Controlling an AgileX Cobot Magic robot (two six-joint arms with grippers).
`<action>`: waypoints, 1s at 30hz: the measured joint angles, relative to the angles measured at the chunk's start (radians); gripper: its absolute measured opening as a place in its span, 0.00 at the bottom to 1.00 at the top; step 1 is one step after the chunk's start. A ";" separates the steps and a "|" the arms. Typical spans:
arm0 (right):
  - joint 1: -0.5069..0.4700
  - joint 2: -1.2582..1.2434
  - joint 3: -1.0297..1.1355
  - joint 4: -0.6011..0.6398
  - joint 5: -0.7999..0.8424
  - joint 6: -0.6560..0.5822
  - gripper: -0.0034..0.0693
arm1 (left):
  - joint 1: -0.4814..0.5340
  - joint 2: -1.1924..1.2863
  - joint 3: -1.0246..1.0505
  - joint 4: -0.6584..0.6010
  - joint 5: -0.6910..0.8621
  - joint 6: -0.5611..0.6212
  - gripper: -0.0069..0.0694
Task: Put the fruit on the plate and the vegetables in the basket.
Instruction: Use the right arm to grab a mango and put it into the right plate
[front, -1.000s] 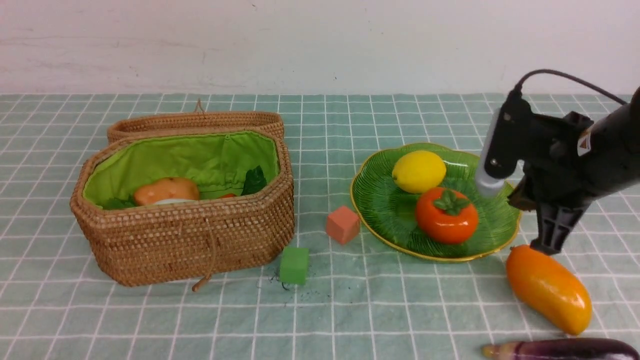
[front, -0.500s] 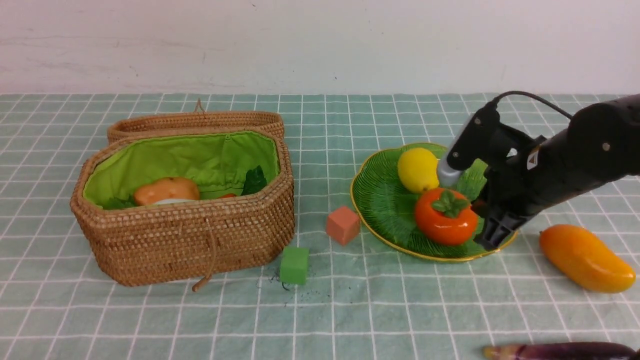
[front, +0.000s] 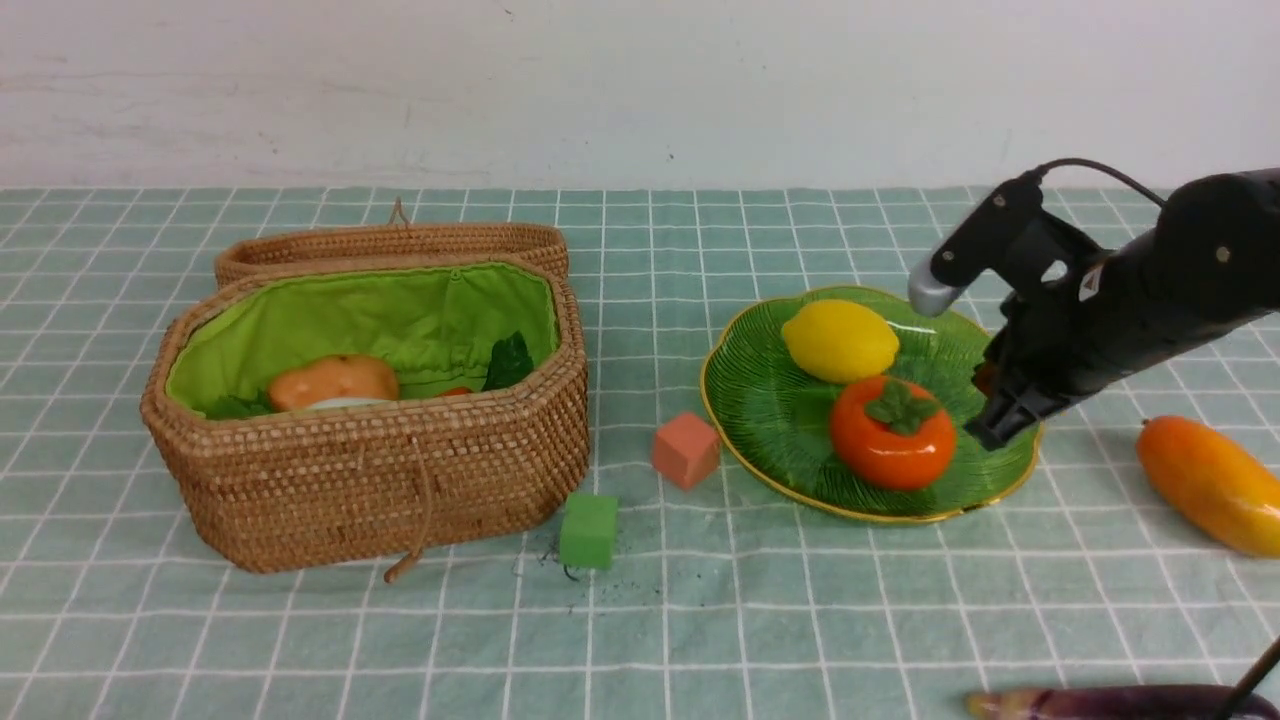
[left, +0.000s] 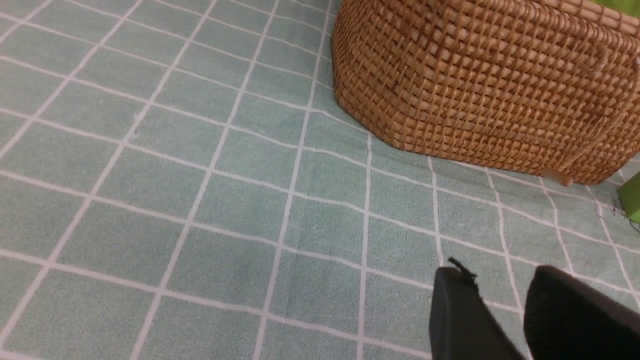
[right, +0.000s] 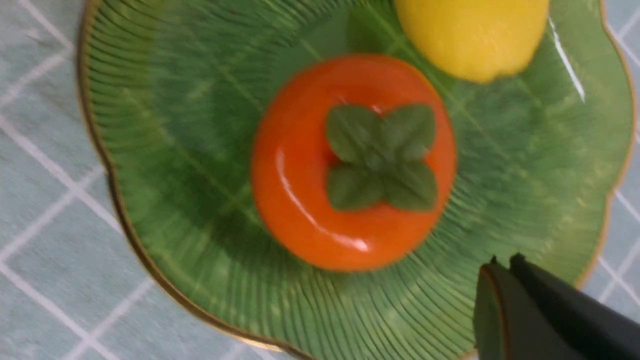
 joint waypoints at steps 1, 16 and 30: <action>-0.045 -0.005 0.000 0.000 0.031 0.003 0.16 | 0.000 0.000 0.000 0.000 0.000 0.000 0.35; -0.355 0.038 -0.003 0.140 0.110 -0.042 0.98 | 0.000 0.000 0.000 0.000 0.000 0.000 0.35; -0.354 0.186 -0.015 0.110 0.111 -0.065 0.86 | 0.000 0.000 0.000 0.000 0.000 0.000 0.35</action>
